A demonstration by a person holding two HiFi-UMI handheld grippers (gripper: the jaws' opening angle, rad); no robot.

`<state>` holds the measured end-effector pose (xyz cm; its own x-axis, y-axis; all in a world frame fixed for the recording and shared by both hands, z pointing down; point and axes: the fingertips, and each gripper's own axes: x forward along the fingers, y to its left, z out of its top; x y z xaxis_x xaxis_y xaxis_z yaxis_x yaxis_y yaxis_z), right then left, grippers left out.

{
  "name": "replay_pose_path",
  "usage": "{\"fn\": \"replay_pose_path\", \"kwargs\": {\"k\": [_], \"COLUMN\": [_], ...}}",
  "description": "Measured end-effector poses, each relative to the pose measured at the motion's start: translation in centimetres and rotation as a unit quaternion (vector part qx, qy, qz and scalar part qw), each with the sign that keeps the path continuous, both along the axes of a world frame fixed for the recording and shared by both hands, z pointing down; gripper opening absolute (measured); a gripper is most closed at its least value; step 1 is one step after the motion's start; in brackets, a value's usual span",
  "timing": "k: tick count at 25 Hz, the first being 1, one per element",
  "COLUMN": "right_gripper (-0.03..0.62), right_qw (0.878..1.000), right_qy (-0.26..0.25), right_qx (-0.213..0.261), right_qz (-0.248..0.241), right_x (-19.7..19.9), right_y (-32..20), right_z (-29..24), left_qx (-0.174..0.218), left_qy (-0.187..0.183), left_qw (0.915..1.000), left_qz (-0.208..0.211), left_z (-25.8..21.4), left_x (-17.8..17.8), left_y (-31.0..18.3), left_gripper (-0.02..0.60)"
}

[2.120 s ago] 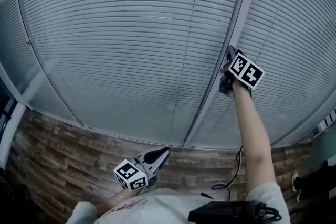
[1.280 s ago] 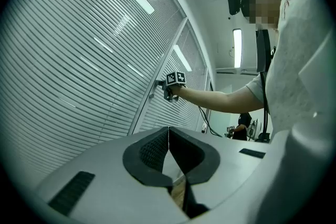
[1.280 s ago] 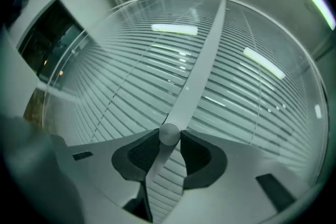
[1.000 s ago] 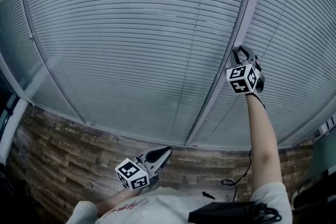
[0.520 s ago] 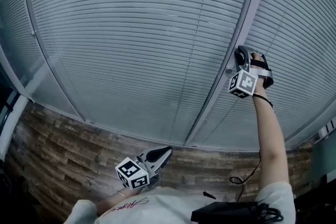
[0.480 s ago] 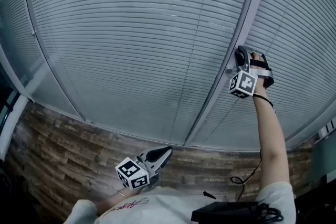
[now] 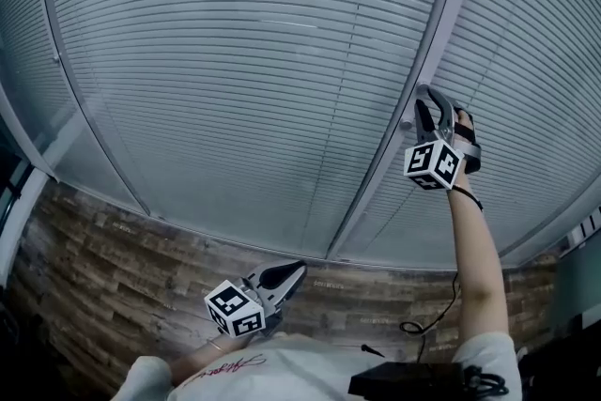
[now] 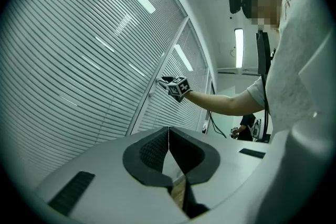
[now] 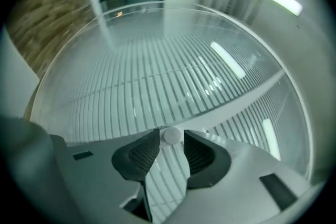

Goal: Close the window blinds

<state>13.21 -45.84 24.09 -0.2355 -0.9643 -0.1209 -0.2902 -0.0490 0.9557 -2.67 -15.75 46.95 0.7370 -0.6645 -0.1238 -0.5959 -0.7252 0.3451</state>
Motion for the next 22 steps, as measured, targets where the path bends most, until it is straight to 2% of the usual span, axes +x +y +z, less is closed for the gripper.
{"fn": "replay_pose_path", "kwargs": {"k": [1,2,3,4,5,7,8,9,10,11,12,13,16,17,18,20,22], "right_gripper": [0.133,0.133,0.133,0.133,0.133,0.133,0.133,0.133,0.133,0.133,0.133,0.133,0.133,0.133,0.133,0.133,0.134], "right_qw": [0.997,0.986,0.966,0.935,0.893,0.787,0.734,0.69,0.659,0.642,0.636,0.64,0.669,0.669,0.661,0.634,0.614], "right_qy": [-0.076,-0.158,-0.245,-0.334,-0.421,-0.573,-0.63,-0.673,-0.701,-0.717,-0.723,-0.722,-0.703,-0.704,-0.71,-0.73,-0.743], "right_qx": [-0.018,-0.042,-0.071,-0.106,-0.142,-0.208,-0.23,-0.241,-0.245,-0.243,-0.238,-0.231,-0.21,-0.207,-0.208,-0.214,-0.219], "right_qz": [-0.012,-0.024,-0.037,-0.05,-0.064,-0.092,-0.103,-0.112,-0.119,-0.123,-0.125,-0.126,-0.119,-0.119,-0.124,-0.142,-0.151], "right_x": [0.2,0.5,0.9,1.3,1.7,2.2,2.4,2.6,2.9,3.0,3.1,3.1,3.0,2.9,2.9,2.6,2.3], "right_y": [0.3,0.3,0.1,-0.3,-0.8,-1.7,-2.1,-2.4,-2.6,-2.9,-3.1,-3.2,-3.3,-3.3,-3.2,-2.9,-2.9], "right_z": [-0.2,-0.4,-0.5,-0.5,-0.3,0.4,0.5,0.5,0.3,0.1,-0.1,-0.3,-0.4,-0.4,-0.5,-0.7,-1.2], "left_qx": [-0.001,-0.002,-0.002,-0.001,-0.001,-0.006,-0.007,-0.007,-0.005,-0.003,-0.003,-0.005,-0.01,-0.011,-0.012,-0.01,-0.009], "left_qy": [0.001,0.001,0.001,0.001,0.002,0.002,0.002,0.002,0.003,0.005,0.006,0.008,0.011,0.011,0.011,0.01,0.011], "left_qw": [1.0,1.0,1.0,0.9999,0.9999,0.9999,0.9999,0.9999,0.9999,0.9999,1.0,0.9999,0.9999,0.9999,0.9999,0.9999,0.9999], "left_qz": [0.002,0.004,0.007,0.01,0.012,0.012,0.011,0.01,0.01,0.009,0.007,0.004,-0.001,-0.001,0.0,0.004,0.009], "left_z": [-0.1,-0.3,-0.5,-0.6,-0.6,-0.7,-0.6,-0.6,-0.5,-0.4,-0.4,-0.4,-0.1,0.0,0.0,0.0,-0.1], "left_x": [0.2,0.4,0.6,0.8,1.0,1.1,1.0,1.0,0.9,0.8,0.6,0.4,-0.1,-0.2,-0.2,-0.2,-0.1], "left_y": [-0.1,-0.1,-0.1,-0.2,-0.2,-0.1,-0.1,-0.1,-0.1,-0.1,-0.2,-0.3,-0.6,-0.7,-0.7,-0.7,-0.6], "left_gripper": [0.018,0.018,0.018,0.018,0.018,0.018,0.018,0.018,0.018,0.018,0.018,0.018,0.018,0.018,0.018,0.018,0.018]}}
